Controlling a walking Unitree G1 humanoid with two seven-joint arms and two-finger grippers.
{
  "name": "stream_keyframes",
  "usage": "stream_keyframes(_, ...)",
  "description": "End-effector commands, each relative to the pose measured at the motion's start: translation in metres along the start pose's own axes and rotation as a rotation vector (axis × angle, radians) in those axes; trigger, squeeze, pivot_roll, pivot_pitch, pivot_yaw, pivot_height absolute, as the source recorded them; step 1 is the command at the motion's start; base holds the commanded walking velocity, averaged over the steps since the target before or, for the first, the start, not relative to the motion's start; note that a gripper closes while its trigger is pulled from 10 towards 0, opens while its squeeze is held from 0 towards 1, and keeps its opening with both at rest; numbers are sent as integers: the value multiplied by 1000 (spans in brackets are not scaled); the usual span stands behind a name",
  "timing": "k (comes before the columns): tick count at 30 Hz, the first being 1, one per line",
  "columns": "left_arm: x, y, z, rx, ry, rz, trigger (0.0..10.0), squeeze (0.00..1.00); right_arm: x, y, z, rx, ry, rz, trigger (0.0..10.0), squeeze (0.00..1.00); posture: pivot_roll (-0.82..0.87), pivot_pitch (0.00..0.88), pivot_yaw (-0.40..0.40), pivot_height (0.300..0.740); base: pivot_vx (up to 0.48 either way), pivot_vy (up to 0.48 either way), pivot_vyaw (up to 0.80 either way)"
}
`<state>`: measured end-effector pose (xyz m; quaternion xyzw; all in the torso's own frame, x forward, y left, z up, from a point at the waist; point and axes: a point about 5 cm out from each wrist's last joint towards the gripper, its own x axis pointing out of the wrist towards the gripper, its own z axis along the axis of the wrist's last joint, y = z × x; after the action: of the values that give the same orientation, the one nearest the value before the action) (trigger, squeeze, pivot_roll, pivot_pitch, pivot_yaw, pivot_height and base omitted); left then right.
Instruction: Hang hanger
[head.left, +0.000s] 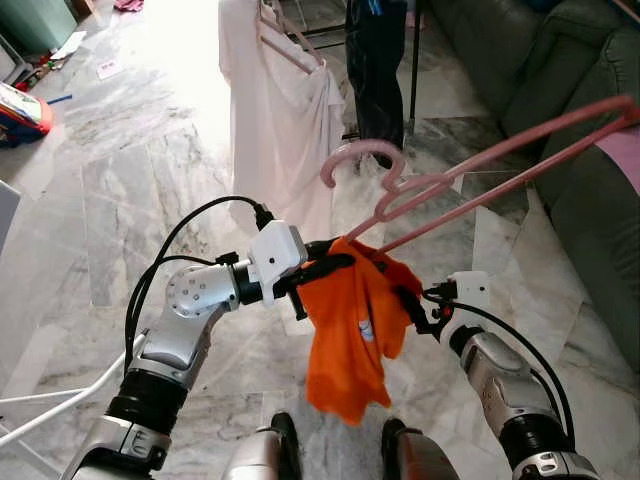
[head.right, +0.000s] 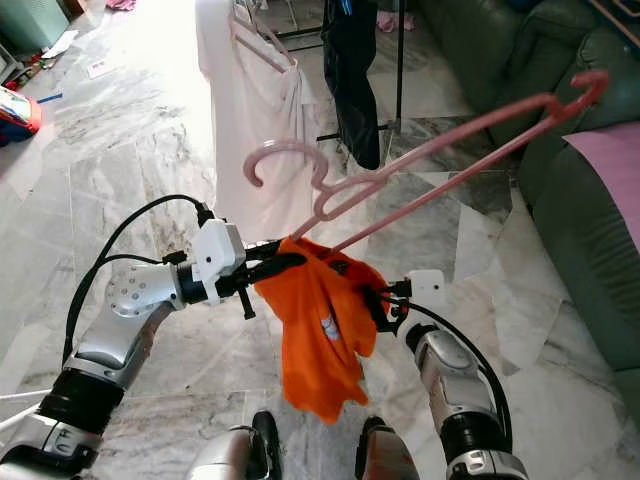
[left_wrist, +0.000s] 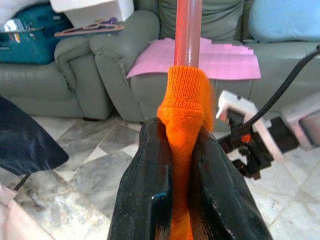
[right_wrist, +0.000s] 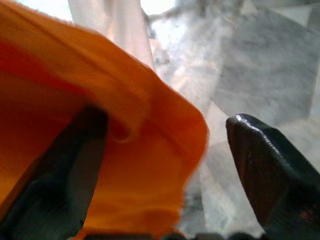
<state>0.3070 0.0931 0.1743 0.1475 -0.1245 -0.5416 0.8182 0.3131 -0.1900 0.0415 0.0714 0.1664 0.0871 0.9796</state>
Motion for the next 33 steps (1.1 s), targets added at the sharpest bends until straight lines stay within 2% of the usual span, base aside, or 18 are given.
stream_keyframes(1, -3, -1, 9, 9, -31, -13, 0, 0, 0, -4, -4, 29, 6, -32, 0, 0, -63, 268, 95, 740, 0, 0, 0)
stream_keyframes(8, -6, -4, 13, -8, -33, -28, 0, 0, 3, -16, 4, 78, -23, -106, 0, 0, -51, 264, 90, 740, 0, 0, 0)
stream_keyframes(14, -9, -4, 11, -12, -17, -18, 0, 0, 2, -25, 8, 69, -44, -139, 0, 0, -50, 261, 85, 740, 0, 0, 0)
stream_keyframes(17, -8, -5, 11, -14, -15, -19, 0, 0, 2, -27, 11, 77, -60, -138, 0, 0, -49, 260, 82, 740, 0, 0, 0)
stream_keyframes(18, -8, -5, 11, -12, -12, -23, 0, 0, 2, -25, 15, 87, -85, -105, 0, 0, -50, 259, 80, 740, 0, 0, 0)
stream_keyframes(19, -8, -6, 11, -9, -8, -28, 0, 0, 3, -21, 19, 97, -112, -61, 3255, 0, -50, 259, 80, 740, 0, 0, 0)
stream_keyframes(20, -8, -7, 10, -7, -2, -32, 0, 0, 4, -16, 22, 103, -136, -13, 6941, 0, -50, 259, 80, 740, 0, 0, 0)
stream_keyframes(21, -8, -7, 9, -5, 2, -35, 0, 0, 4, -13, 25, 106, -150, 19, 6941, 0, -50, 259, 80, 740, 0, 0, 0)
stream_keyframes(22, -8, -7, 8, -3, 6, -37, 0, 0, 5, -8, 27, 93, -160, 58, 9529, 0, -51, 257, 80, 740, 0, 0, 0)
stream_keyframes(23, -8, -7, 7, -2, 9, -38, 0, 0, 4, -5, 28, 75, -164, 90, 10000, 0, -51, 257, 80, 740, 0, 0, 0)
stream_keyframes(24, -8, -7, 6, -3, 12, -38, 0, 0, 4, -2, 29, 34, -164, 124, 10000, 0, -53, 255, 80, 740, 0, 0, 0)
stream_keyframes(25, -8, -7, 5, -4, 16, -40, 0, 0, 2, 1, 29, 8, -159, 164, 10000, 1000, -53, 255, 80, 740, 0, 0, 0)
stream_keyframes(26, -8, -8, 3, -5, 22, -43, 0, 0, -1, 5, 28, -35, -152, 223, 10000, 1000, -55, 255, 80, 740, 0, 0, 0)
stream_keyframes(29, -7, -8, 2, -7, 25, -46, 0, 0, -6, 7, 25, -86, -143, 286, 10000, 1000, -55, 255, 80, 740, 0, 0, 0)
stream_keyframes(33, -6, -8, 2, -6, 23, -53, 0, 0, -13, 4, 24, -105, -132, 322, 10000, 1000, -59, 258, 81, 740, 0, 0, 0)
